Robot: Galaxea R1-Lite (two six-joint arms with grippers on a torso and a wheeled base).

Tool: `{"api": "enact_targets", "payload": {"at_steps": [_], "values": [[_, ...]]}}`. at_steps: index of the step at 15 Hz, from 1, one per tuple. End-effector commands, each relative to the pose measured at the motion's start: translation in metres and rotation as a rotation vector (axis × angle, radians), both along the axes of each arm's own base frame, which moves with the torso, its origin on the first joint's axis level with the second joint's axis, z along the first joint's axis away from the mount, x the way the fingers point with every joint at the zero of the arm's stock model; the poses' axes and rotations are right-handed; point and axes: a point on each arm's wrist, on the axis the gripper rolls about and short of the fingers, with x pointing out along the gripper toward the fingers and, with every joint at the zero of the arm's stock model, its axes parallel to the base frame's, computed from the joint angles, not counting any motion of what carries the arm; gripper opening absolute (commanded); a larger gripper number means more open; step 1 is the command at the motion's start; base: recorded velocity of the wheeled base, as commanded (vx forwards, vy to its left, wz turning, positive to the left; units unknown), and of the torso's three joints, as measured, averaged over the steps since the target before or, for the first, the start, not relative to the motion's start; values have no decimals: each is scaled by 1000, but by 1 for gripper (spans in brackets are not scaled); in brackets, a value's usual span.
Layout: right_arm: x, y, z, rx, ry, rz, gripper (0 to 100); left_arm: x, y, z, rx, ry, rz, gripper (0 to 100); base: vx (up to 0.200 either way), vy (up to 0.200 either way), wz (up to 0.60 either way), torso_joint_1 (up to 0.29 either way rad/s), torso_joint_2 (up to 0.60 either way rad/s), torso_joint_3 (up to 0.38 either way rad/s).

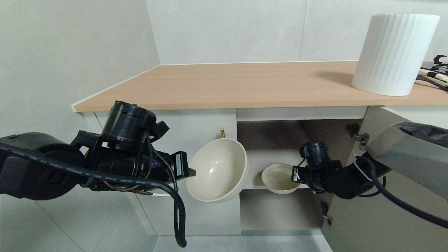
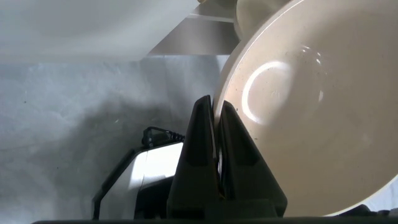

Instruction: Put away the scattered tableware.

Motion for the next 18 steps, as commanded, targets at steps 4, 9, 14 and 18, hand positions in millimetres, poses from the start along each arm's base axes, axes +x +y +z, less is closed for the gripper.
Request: {"api": "enact_targets", "payload": {"at_steps": [4, 9, 14, 18], "values": [[28, -5, -39, -37, 16, -83, 0, 1, -2, -3, 4, 10, -1, 0, 0, 0, 0, 0, 0, 0], [48, -9, -58, -72, -7, -151, 0, 2, -2, -5, 7, 17, -1, 0, 0, 0, 0, 0, 0, 0], [63, -10, -58, -65, -41, -171, 0, 6, -4, -12, 16, 36, -3, 0, 0, 0, 0, 0, 0, 0], [75, -6, -56, -53, -79, -176, 0, 7, -5, -13, 18, 40, -3, 0, 0, 0, 0, 0, 0, 0]]}}
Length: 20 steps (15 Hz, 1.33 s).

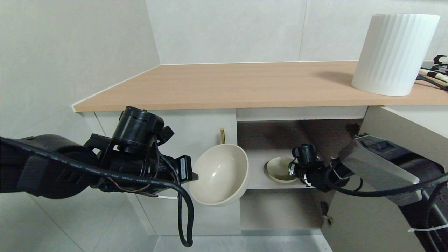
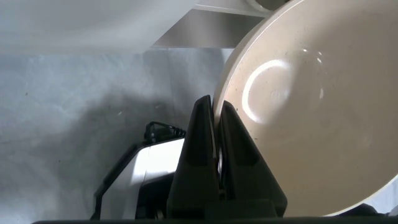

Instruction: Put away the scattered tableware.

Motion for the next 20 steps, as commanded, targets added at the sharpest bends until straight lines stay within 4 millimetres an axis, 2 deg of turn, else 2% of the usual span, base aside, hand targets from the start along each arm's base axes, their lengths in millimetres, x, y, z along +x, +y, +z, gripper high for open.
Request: {"api": "enact_targets", "payload": {"at_steps": [1, 7, 8, 12, 13, 14, 16, 20], "values": [[4, 2, -4, 1, -7, -1, 0, 1, 0, -2, 1, 6, 2, 0, 0, 0, 0, 0, 0, 0], [9, 0, -2, 1, -14, -6, 0, 2, -1, -4, 5, 14, 0, 0, 0, 0, 0, 0, 0, 0], [9, 0, -2, 1, -16, -8, 100, 2, -1, -5, 7, 17, 0, 0, 0, 0, 0, 0, 0, 0], [9, 0, 5, 2, -34, -21, 100, 4, -6, -11, 17, 32, -9, 0, 0, 0, 0, 0, 0, 0], [7, 0, 12, -7, -40, -33, 100, 5, -9, -16, 24, 46, -15, 0, 0, 0, 0, 0, 0, 0], [-2, 1, 27, -7, -44, -28, 100, 7, -14, -22, 41, 61, -20, 0, 0, 0, 0, 0, 0, 0], [-30, 10, 53, -6, -28, 23, 100, 9, -23, -40, 105, 94, -13, 0, 0, 0, 0, 0, 0, 0], [-103, 33, 122, 90, 69, 298, 100, 9, -46, -74, 270, 121, -37, 0, 0, 0, 0, 0, 0, 0]]}}
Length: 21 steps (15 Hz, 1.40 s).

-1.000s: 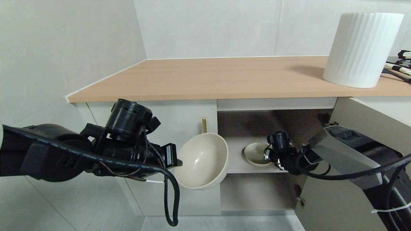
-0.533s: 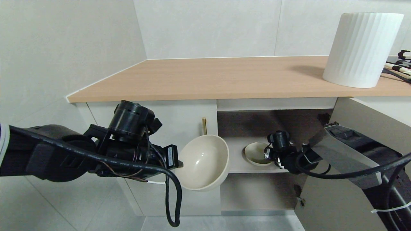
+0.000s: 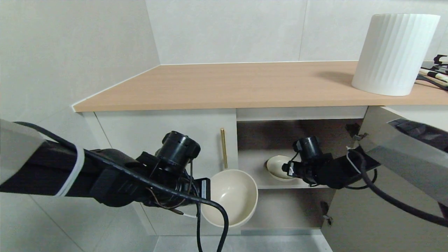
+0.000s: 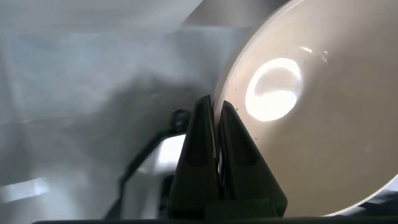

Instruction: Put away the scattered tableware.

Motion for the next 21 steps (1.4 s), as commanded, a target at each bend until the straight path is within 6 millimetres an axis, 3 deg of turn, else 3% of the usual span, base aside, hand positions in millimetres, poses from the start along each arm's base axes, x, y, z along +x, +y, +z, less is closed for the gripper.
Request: {"api": "enact_targets", "payload": {"at_steps": [1, 5, 7, 9, 16, 21], "values": [[-57, 14, 66, 79, -2, 175, 100, 1, -14, -29, 90, 49, -32, 0, 0, 0, 0, 0, 0, 0], [-111, 27, 101, 134, 66, 380, 100, -1, -24, -46, 154, 68, -43, 0, 0, 0, 0, 0, 0, 0], [-138, 35, 104, 104, 107, 524, 100, -2, -24, -46, 155, 68, -42, 0, 0, 0, 0, 0, 0, 0], [-147, 43, 97, 72, 126, 581, 100, -3, -25, -44, 151, 62, -47, 0, 0, 0, 0, 0, 0, 0], [-145, 71, 51, -77, 195, 576, 100, -10, -28, -29, 133, 24, -60, 0, 0, 0, 0, 0, 0, 0], [-142, 75, 49, -90, 183, 556, 100, -11, -28, -30, 135, 28, -63, 0, 0, 0, 0, 0, 0, 0]]}}
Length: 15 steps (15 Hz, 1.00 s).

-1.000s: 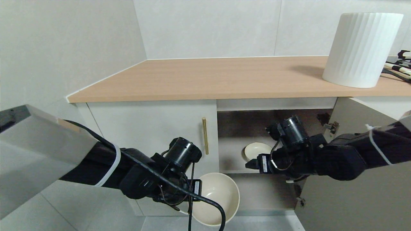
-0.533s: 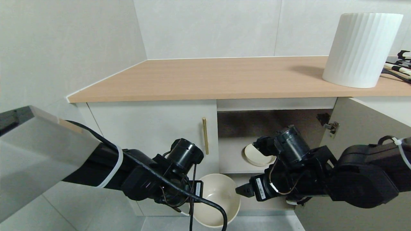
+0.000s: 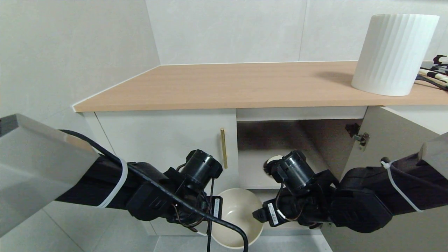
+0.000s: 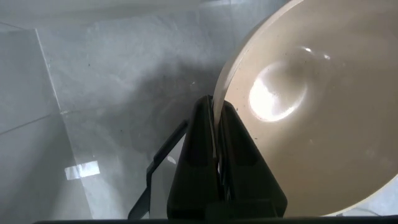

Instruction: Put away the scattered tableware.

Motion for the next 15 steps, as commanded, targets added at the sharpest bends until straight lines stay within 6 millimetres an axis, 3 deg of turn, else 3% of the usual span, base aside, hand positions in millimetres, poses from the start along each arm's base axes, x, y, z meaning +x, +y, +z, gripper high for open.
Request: {"api": "enact_targets", "payload": {"at_steps": [1, 2, 15], "values": [[1, 2, -4, -8, 8, 1, 100, 0, 0, 1, -1, -1, 0, 0, 0, 0, 0, 0, 0, 0], [1, 2, -5, -9, 9, 1, 0, 0, 0, 1, -1, -1, 0, 0, 0, 0, 0, 0, 0, 0], [1, 1, -4, -7, 9, 2, 0, 0, 0, 0, 1, 1, 0, 0, 0, 0, 0, 0, 0, 0]]}}
